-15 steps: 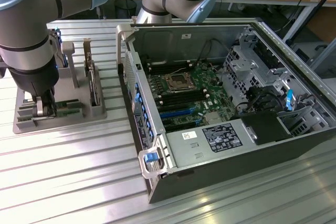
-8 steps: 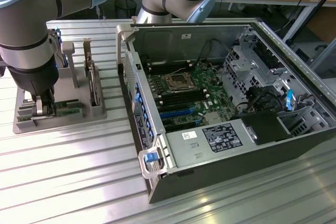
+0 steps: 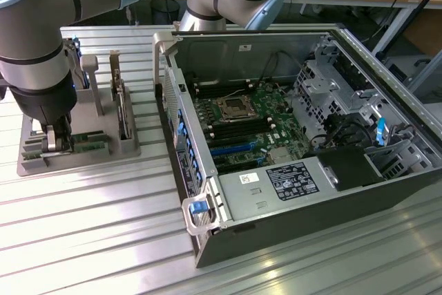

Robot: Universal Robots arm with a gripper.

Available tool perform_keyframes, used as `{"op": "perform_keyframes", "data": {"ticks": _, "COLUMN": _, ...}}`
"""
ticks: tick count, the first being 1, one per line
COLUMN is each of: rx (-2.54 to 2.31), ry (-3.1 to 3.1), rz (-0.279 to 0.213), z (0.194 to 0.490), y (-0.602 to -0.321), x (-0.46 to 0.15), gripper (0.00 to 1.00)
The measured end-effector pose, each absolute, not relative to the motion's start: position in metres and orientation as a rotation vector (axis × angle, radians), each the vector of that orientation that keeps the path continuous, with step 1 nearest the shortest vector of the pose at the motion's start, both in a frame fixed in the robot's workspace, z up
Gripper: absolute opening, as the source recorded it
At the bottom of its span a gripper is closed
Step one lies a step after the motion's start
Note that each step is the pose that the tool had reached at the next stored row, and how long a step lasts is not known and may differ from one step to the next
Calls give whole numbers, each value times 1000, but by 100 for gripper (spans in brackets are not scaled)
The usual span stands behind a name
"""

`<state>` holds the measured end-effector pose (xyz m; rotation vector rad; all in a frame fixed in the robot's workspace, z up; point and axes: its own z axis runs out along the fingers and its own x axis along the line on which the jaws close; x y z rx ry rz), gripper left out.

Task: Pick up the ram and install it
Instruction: 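Pick up the ram and move it above insertion slot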

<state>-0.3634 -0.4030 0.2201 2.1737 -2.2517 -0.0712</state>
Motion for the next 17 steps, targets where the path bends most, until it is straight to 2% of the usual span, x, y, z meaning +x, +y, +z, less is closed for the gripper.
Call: {"op": "perform_keyframes", "data": {"ticks": 17, "rx": 2175, "ry": -2253, "rz": -75, "z": 228, "y": -403, "x": -363, "gripper": 13}}
